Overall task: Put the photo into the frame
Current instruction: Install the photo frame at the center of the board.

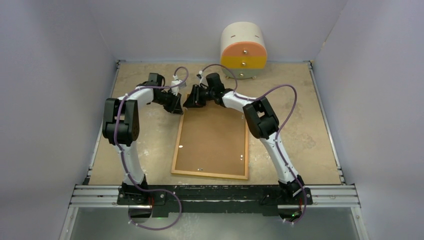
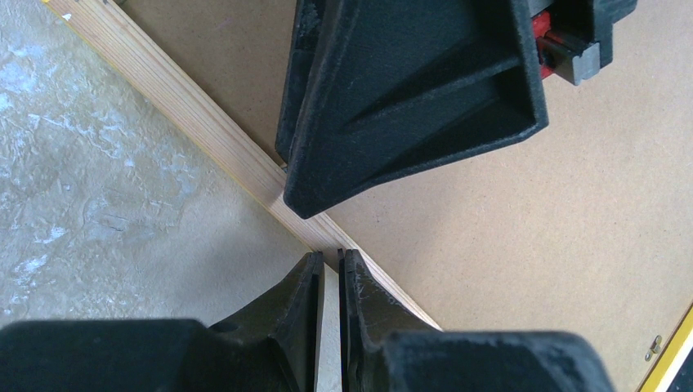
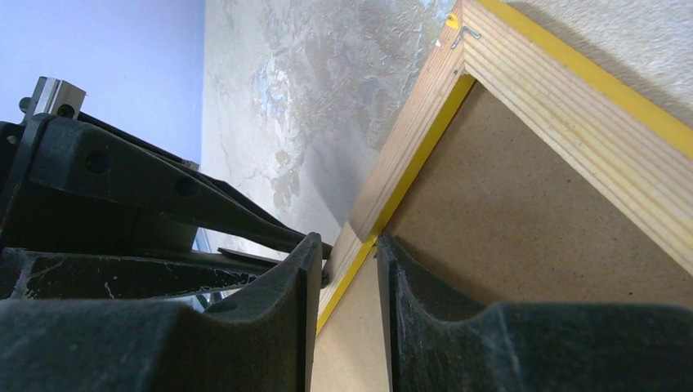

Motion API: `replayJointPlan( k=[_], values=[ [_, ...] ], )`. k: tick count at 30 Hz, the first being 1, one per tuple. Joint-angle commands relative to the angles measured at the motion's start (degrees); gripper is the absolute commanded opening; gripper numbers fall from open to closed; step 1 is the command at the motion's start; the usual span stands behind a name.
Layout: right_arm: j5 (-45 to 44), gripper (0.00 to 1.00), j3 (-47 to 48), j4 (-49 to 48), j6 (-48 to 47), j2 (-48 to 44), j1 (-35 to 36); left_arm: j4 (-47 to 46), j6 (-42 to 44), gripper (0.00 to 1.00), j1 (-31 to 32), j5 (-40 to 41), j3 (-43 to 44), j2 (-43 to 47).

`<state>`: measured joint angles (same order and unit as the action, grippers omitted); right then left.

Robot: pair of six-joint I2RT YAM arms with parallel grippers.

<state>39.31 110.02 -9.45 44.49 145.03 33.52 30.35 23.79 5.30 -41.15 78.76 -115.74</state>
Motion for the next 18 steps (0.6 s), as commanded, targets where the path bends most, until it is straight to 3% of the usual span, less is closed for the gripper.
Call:
replayJointPlan(
  k=[1,5,9,14,18],
  values=[
    [5.4,0.33,2.5,2.4,1.5,2.1,2.7,3.4,2.6,0.13,0.7,1.2,-2.7,0.3],
    [6.4,0.33,4.8,5.3,0.4,2.4,2.7,3.9,2.9,0.13,0.7,1.2,-2.6,0.6],
    [3.3,0.40,7.7,7.7,-1.3,0.3,1.3,6.0,4.2,0.16,0.5,1.4,-2.0,2.2],
    [-3.2,0.65,6.9,9.3,-3.3,-6.6,-1.9,10.0,7.3,0.29,-1.6,1.9,-1.0,6.0],
    [-12.4,0.80,-8.5,7.1,-4.4,-21.0,-5.7,13.4,13.4,0.37,-2.5,5.2,-2.6,9.1]
  ],
)
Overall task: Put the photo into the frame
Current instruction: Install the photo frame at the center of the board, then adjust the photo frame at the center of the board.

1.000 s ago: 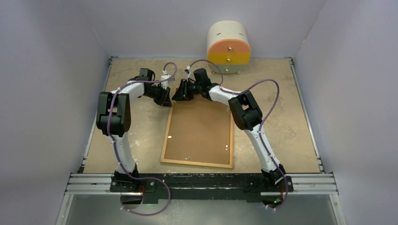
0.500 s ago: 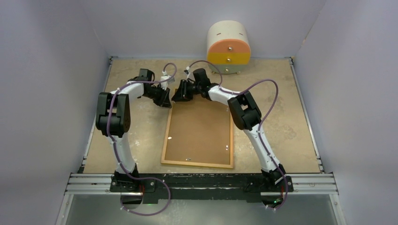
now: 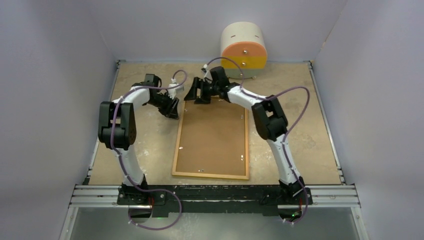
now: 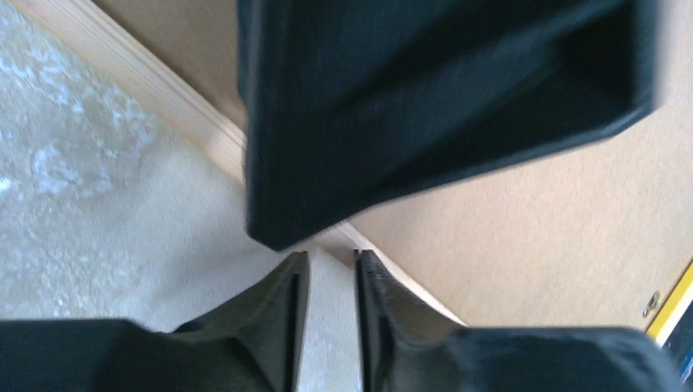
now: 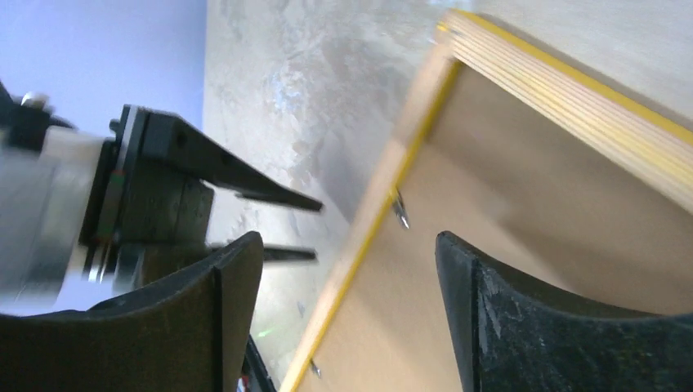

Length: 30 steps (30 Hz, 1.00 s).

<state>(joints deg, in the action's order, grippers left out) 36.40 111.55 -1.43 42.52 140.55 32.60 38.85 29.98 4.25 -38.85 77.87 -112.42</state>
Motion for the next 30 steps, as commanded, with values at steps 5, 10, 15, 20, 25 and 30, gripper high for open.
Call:
replayJointPlan(
  k=[5,10,15,20,25,30],
  values=[
    [-23.8,0.95,-34.6,-3.8,-0.5,-35.4,-10.7,3.5,15.1,0.37,-0.5,9.0,-11.0,10.9],
    [-35.4,0.98,-51.1,-1.9,1.5,-45.8,-16.3,0.3,18.5,0.37,1.8,13.9,-20.0,15.0],
    [-35.2,0.98,-59.4,-3.9,2.4,-47.3,-19.3,0.0,20.3,0.37,3.4,15.1,-24.7,17.9],
    [-31.8,0.98,-59.1,-6.8,2.0,-42.7,-19.3,1.5,22.2,0.37,5.8,15.7,-27.0,20.5],
    [-27.0,0.98,-55.2,-9.9,3.9,-37.0,-16.2,2.3,21.4,0.37,8.8,14.9,-27.8,20.8],
    [-22.4,0.95,-38.0,-4.8,1.6,-25.6,-7.2,1.2,18.5,0.38,14.0,14.3,-27.2,20.8]
  ],
)
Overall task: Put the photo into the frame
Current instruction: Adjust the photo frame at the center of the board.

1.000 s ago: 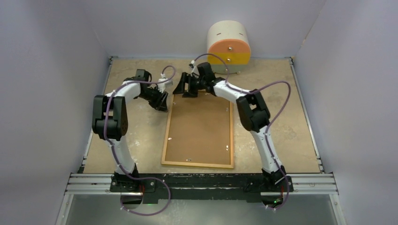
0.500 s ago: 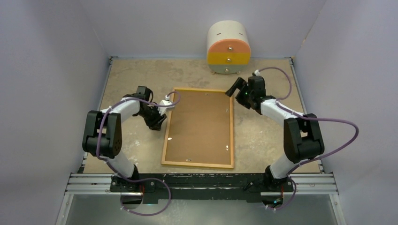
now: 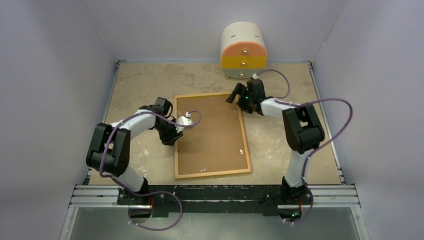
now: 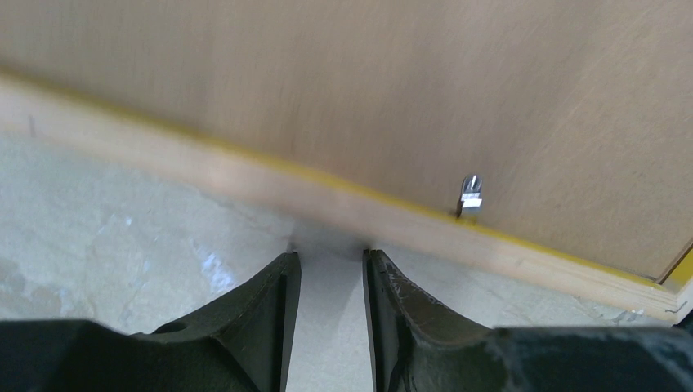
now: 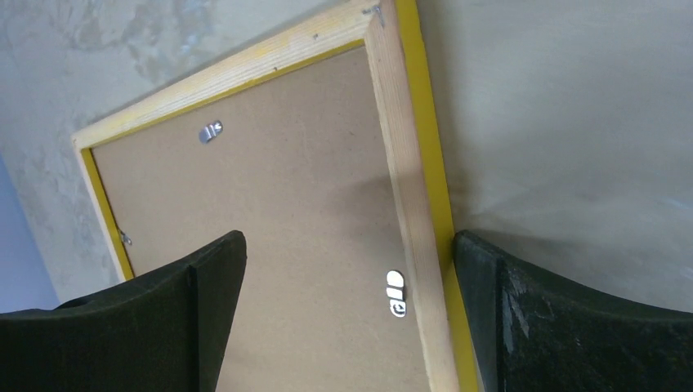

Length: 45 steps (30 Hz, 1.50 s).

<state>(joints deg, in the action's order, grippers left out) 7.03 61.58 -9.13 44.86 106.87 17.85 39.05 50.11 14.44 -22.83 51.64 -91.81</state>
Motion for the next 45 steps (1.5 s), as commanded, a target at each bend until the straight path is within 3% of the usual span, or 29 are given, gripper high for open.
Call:
replayJointPlan(
  k=[1,5,8,12,16,22,29,33,39,45],
  values=[
    [7.9,0.95,16.5,4.8,-1.5,11.8,9.5,1.1,-2.3,0.38,4.9,-2.0,-0.4,0.3],
    [9.3,0.95,36.9,13.2,-4.4,22.5,16.4,3.7,-3.5,0.44,7.3,-3.8,2.4,0.5],
    [10.2,0.95,49.8,17.9,-5.2,29.0,18.8,6.5,-2.9,0.58,7.7,-5.8,4.1,0.9],
    [12.1,0.96,57.9,19.6,-6.5,33.2,19.4,10.6,-1.6,0.73,8.0,-8.5,5.5,1.9],
    [7.6,0.99,60.3,23.5,-12.7,29.7,19.1,17.1,1.3,0.77,8.0,-9.8,9.0,4.6],
    [-1.4,0.99,48.2,21.1,-14.0,15.3,15.0,21.5,3.1,0.80,5.7,-7.1,16.1,9.4],
    [-8.6,0.99,23.6,23.4,-10.4,-5.4,13.4,11.9,-3.2,0.78,-13.9,-1.9,28.7,-1.4],
    [-5.5,0.99,4.1,21.2,-5.3,-18.9,11.5,4.9,-6.7,0.77,-21.6,2.6,32.6,-8.6],
    [-0.1,0.99,-14.8,21.5,-2.1,-34.0,9.2,1.9,-7.0,0.73,-24.2,5.3,33.2,-16.0],
    [4.1,0.99,-25.8,17.2,1.7,-36.9,9.0,1.9,-6.7,0.64,-24.2,6.0,30.4,-19.3]
  ],
)
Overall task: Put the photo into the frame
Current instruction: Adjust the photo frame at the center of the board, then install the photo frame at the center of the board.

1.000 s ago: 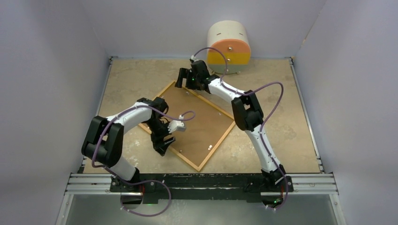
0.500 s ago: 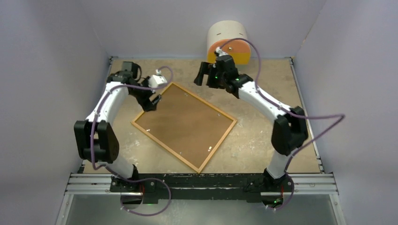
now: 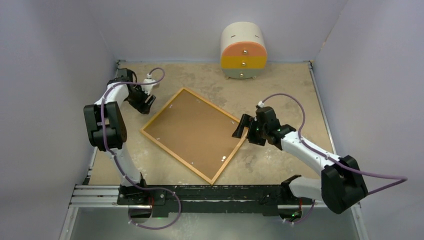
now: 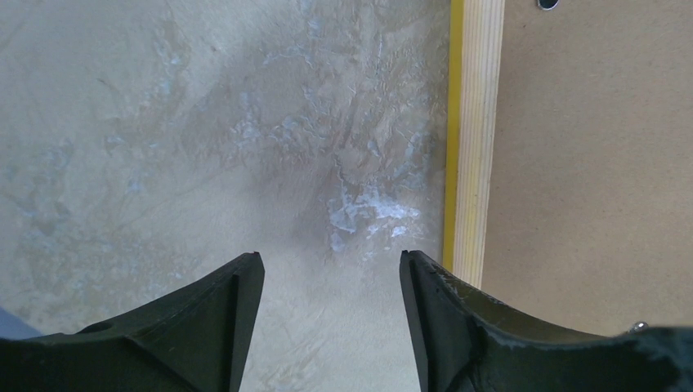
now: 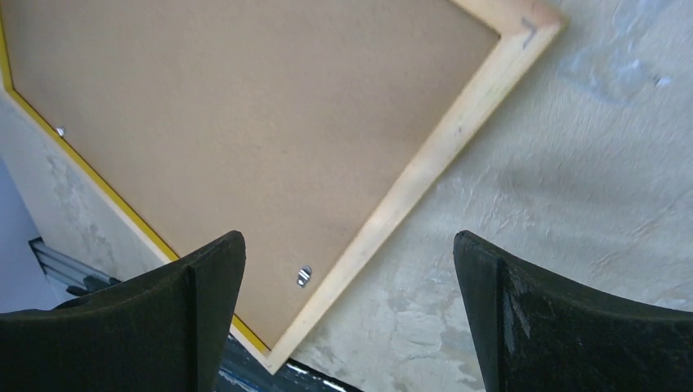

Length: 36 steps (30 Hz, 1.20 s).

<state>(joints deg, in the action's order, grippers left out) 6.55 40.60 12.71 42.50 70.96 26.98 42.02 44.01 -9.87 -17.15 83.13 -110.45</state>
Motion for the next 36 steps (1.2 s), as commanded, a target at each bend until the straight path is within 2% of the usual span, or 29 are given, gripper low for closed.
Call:
replayJointPlan(
  k=[1,7,13,17,23,27,29,33,36],
  values=[
    [5.3,0.99,-5.7,-6.7,4.8,-0.3,-0.2,-0.9,-0.3,0.63,0.1,-0.2,-1.9,-0.6],
    [7.2,0.99,-4.5,-11.7,5.8,6.0,-1.4,0.1,1.3,0.52,0.6,-2.2,-6.8,0.1],
    [5.5,0.99,0.1,-10.6,4.0,9.0,-5.7,3.1,3.4,0.38,2.4,-7.2,-11.2,0.9],
    [5.4,0.99,2.8,-8.9,1.6,10.0,-9.7,5.4,4.3,0.34,4.8,-12.5,-13.7,1.6],
    [5.6,0.99,5.7,-6.3,-1.3,11.5,-14.6,7.7,7.1,0.35,9.4,-17.2,-20.8,4.8],
    [-2.7,0.99,9.6,0.1,-4.0,11.2,-15.6,10.0,7.7,0.38,9.4,-19.2,-21.3,7.6],
    [-6.2,0.99,11.0,1.4,-4.1,9.2,-15.6,10.3,6.8,0.41,8.6,-20.0,-19.7,8.6],
    [-7.1,0.93,14.3,0.0,-4.8,7.0,-15.4,10.5,0.6,0.52,5.3,-24.6,-13.3,7.5],
    [-1.7,0.85,15.2,-3.5,-1.8,8.7,-13.7,11.2,-2.2,0.60,5.3,-29.4,-9.4,4.4]
  ],
)
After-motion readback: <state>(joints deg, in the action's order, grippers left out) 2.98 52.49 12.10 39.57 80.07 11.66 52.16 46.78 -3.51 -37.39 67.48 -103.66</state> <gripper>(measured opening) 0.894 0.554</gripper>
